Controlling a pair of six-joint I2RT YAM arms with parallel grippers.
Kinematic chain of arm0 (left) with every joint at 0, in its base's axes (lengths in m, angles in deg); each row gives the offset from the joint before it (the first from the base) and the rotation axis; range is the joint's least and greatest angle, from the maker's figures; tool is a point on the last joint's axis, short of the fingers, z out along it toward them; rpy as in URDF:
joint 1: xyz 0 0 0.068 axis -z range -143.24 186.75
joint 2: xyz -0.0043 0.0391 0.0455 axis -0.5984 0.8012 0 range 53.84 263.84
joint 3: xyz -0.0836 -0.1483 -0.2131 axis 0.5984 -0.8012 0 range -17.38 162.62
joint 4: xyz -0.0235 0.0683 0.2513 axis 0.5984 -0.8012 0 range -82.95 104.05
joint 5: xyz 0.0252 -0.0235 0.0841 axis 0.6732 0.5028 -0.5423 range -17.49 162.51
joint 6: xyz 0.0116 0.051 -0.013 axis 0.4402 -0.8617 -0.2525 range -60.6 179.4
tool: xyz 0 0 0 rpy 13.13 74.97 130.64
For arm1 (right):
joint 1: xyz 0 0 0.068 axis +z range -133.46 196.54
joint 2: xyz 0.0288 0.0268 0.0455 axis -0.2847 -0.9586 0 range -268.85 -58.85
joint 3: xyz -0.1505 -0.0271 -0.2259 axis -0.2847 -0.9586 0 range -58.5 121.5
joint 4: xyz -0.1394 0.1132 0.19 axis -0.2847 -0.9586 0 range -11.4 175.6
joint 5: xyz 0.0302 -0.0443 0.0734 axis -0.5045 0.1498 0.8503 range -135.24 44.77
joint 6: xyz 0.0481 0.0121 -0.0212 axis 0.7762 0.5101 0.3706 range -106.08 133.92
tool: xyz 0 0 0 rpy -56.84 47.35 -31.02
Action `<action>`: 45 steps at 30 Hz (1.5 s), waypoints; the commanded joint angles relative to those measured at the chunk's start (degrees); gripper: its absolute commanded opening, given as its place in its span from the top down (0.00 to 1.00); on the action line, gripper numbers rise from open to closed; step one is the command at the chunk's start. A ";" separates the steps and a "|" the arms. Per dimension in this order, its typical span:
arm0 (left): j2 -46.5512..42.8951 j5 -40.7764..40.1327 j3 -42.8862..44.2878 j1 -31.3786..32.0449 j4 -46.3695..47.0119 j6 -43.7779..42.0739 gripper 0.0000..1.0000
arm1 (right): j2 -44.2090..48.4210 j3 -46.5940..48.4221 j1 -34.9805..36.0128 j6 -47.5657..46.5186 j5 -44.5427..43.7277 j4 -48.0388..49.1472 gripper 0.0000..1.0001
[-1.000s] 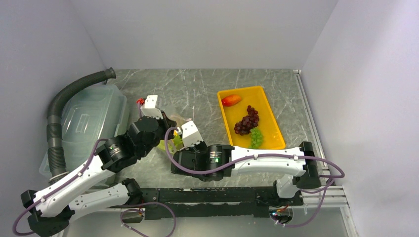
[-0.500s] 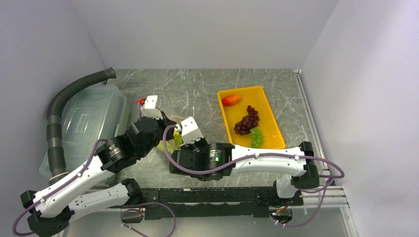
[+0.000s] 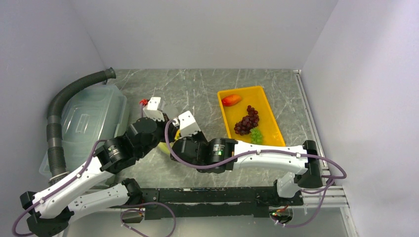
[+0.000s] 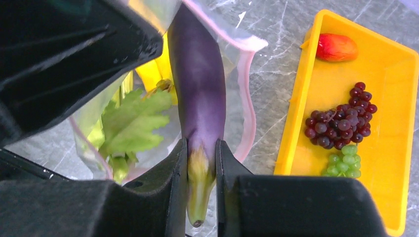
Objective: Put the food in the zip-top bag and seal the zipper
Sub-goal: Adjust the fake vegetable in the zipper food storage bag.
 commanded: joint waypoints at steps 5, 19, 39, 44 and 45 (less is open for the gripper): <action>-2.14 6.71 -1.54 -0.17 5.90 -2.31 1.00 | 3.32 -3.79 -5.82 -7.20 4.78 12.04 1.00; -0.25 12.43 -1.70 -0.16 7.47 -3.28 1.00 | 7.68 -14.23 -13.51 -13.66 11.10 29.45 1.00; 1.59 16.97 -0.69 -0.16 10.00 -4.52 1.00 | 3.97 -17.94 -21.94 -11.97 15.58 41.63 1.00; 1.43 16.38 -1.00 -0.17 9.88 -4.41 1.00 | 3.25 -17.26 -23.09 -11.03 17.01 41.27 0.90; 1.29 16.18 -1.14 -0.17 9.84 -4.25 1.00 | 3.26 -17.21 -23.12 -10.99 17.18 41.32 0.84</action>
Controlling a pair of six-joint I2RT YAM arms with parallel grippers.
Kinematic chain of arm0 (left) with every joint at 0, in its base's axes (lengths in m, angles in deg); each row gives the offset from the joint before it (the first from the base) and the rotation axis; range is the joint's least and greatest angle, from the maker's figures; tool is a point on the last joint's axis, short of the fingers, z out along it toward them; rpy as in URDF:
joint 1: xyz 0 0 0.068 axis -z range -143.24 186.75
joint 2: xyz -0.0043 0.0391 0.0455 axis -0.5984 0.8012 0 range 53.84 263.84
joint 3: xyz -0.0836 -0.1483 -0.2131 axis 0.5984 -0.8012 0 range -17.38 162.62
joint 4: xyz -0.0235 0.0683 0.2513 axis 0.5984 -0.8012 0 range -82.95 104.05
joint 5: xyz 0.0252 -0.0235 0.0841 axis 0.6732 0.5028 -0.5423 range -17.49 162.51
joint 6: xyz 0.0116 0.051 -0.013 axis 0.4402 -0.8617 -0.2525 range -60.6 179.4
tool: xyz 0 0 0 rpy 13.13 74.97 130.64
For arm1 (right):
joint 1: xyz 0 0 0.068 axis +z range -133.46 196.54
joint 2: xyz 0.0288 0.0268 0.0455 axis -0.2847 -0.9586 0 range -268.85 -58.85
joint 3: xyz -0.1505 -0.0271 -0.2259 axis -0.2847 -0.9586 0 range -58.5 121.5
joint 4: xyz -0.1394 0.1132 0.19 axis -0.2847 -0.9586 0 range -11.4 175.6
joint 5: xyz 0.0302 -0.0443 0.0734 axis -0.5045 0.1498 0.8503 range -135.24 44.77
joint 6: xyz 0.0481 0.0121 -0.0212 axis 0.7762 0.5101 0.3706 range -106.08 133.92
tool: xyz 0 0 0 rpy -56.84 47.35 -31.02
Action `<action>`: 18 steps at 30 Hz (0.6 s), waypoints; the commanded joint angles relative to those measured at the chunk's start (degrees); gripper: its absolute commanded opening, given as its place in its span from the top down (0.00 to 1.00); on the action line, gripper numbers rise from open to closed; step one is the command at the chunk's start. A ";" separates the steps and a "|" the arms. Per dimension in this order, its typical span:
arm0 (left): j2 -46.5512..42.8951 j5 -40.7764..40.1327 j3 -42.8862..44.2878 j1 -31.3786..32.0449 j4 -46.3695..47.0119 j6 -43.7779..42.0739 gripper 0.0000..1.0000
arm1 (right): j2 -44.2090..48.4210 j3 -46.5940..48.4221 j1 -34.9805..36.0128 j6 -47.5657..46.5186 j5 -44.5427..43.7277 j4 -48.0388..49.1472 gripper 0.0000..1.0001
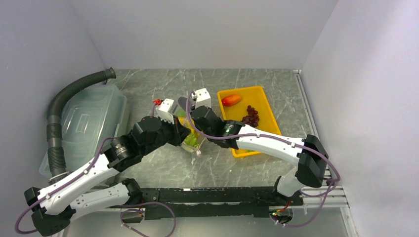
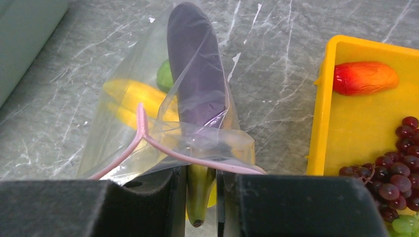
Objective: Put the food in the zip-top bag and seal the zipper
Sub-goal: Adjust the fake vegetable in the zipper food storage bag.
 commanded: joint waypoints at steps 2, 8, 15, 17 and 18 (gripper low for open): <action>-1.17 0.70 0.54 0.12 3.17 0.09 1.00 | 0.35 1.50 -1.11 1.50 0.41 4.29 0.72; -0.98 -3.12 0.16 0.09 2.09 1.79 1.00 | 2.63 1.77 -1.11 2.22 2.18 3.37 0.54; 0.05 -7.18 0.73 0.09 0.90 3.61 1.00 | 7.40 1.19 -1.11 2.07 4.81 1.12 0.46; 0.49 -8.15 0.97 0.10 0.57 3.90 1.00 | 9.27 1.00 -1.16 2.09 5.85 -0.28 0.45; 0.66 -8.59 1.04 0.11 0.48 4.01 1.00 | 10.20 0.83 -1.12 2.03 6.28 -1.15 0.45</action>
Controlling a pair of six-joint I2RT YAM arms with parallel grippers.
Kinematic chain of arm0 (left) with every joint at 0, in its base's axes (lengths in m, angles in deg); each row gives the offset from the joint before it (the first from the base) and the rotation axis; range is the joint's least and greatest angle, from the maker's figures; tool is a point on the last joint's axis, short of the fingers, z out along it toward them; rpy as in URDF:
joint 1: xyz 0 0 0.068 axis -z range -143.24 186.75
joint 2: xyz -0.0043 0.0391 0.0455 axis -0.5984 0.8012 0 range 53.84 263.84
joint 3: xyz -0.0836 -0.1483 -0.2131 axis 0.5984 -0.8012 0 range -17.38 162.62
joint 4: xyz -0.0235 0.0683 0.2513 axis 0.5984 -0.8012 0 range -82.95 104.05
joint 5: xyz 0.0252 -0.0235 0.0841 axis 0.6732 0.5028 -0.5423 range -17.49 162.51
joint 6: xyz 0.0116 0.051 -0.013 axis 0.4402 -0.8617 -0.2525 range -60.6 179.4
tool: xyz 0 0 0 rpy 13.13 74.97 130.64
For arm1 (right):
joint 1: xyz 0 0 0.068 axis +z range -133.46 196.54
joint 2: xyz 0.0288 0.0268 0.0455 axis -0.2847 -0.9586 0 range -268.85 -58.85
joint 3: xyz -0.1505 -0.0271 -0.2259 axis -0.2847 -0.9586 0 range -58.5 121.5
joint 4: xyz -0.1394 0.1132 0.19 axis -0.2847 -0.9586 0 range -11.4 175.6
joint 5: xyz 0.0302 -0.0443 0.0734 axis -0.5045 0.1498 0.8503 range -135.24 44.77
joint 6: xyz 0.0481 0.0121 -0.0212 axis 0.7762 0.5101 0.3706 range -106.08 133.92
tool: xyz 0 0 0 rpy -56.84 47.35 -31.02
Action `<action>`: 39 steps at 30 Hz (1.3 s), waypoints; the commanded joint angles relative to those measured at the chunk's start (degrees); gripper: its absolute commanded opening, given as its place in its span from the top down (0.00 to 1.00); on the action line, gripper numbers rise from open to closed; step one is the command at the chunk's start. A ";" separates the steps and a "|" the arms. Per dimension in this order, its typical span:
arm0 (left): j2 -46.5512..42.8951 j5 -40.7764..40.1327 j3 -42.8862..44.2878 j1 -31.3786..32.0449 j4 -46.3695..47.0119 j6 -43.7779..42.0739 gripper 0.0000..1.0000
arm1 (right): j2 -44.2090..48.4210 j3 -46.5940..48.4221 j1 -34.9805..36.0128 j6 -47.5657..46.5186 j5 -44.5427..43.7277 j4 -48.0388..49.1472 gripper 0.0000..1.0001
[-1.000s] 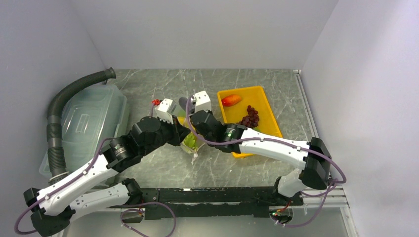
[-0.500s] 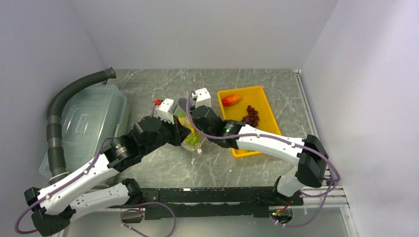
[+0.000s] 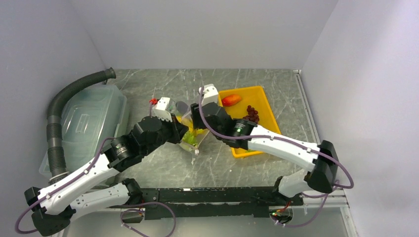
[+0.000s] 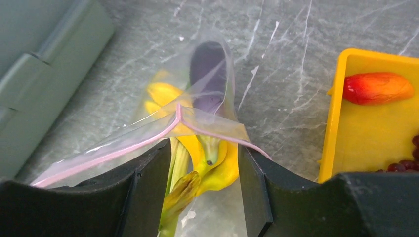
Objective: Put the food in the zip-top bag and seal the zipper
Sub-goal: Adjust the fake vegetable in the zipper food storage bag, then pick up the fake fruit from the bin.
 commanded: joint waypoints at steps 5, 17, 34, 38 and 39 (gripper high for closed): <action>1.20 -5.26 1.30 0.09 0.12 1.84 1.00 | 11.70 0.06 -0.50 -0.36 5.63 -5.54 0.43; 0.73 -5.67 1.74 0.03 0.30 0.90 1.00 | 26.16 -3.54 -1.47 -2.34 -2.59 -18.31 0.36; 1.03 -5.60 3.27 0.03 -0.05 -0.26 1.00 | 15.53 -2.55 -19.89 -1.59 2.64 -15.48 0.26; 1.03 -5.56 3.35 0.02 0.16 -0.78 1.00 | 11.18 -1.15 -24.29 0.09 5.30 -13.52 0.26; 1.03 -5.54 3.35 0.01 0.18 -0.86 1.00 | 10.13 -0.91 -25.21 0.57 5.88 -12.82 0.26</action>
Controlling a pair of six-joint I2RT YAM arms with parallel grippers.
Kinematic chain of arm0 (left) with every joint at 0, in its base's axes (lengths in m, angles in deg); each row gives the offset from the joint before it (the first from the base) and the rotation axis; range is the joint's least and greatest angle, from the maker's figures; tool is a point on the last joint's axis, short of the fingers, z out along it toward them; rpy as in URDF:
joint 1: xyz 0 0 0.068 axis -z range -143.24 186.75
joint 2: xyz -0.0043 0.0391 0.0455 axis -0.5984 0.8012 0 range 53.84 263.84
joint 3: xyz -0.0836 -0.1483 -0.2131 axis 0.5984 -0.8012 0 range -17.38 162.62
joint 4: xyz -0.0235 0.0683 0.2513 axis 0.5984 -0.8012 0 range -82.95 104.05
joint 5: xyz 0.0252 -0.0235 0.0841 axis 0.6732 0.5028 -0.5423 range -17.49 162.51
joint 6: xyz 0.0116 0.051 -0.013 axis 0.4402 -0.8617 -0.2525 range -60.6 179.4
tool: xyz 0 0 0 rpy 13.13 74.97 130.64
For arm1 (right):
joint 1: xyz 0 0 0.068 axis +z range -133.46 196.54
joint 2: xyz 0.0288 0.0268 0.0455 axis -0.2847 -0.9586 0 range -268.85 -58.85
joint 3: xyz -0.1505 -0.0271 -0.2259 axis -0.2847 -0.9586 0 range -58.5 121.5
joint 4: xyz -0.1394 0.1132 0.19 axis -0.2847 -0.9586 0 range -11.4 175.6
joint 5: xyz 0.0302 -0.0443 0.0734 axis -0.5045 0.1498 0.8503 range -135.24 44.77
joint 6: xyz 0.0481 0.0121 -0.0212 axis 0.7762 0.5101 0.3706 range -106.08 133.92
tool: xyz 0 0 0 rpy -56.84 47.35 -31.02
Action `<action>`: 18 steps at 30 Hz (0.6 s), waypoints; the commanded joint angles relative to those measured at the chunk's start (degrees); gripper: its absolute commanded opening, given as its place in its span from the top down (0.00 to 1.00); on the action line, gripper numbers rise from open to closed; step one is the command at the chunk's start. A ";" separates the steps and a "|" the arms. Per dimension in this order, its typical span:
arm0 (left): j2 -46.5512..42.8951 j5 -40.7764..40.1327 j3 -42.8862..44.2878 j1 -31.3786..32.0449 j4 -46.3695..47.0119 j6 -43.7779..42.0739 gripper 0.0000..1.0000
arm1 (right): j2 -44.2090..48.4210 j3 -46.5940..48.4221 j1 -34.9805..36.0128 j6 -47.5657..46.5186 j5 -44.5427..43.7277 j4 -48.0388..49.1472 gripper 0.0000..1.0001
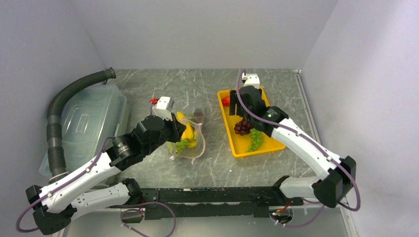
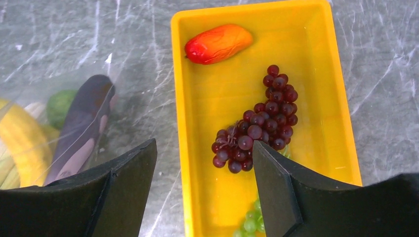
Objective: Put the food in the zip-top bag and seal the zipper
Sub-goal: Pick up the fake fruit from the bin.
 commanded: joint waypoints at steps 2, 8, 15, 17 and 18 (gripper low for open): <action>-0.15 -0.91 2.90 0.03 2.12 -1.37 1.00 | -4.35 3.36 -5.04 3.10 4.80 5.88 0.24; 0.61 -0.45 2.87 0.01 2.98 -1.87 1.00 | -11.66 5.07 -9.48 9.30 6.77 8.68 0.23; 1.71 0.47 3.09 0.06 3.61 -2.00 1.00 | -20.41 7.12 -14.43 18.00 11.98 11.52 0.23; 1.66 0.77 2.85 0.01 3.82 -1.98 1.00 | -22.67 7.26 -15.57 20.41 13.42 13.25 0.22; 1.64 0.92 2.76 0.01 3.93 -1.91 1.00 | -23.58 7.26 -16.07 21.56 14.06 14.20 0.21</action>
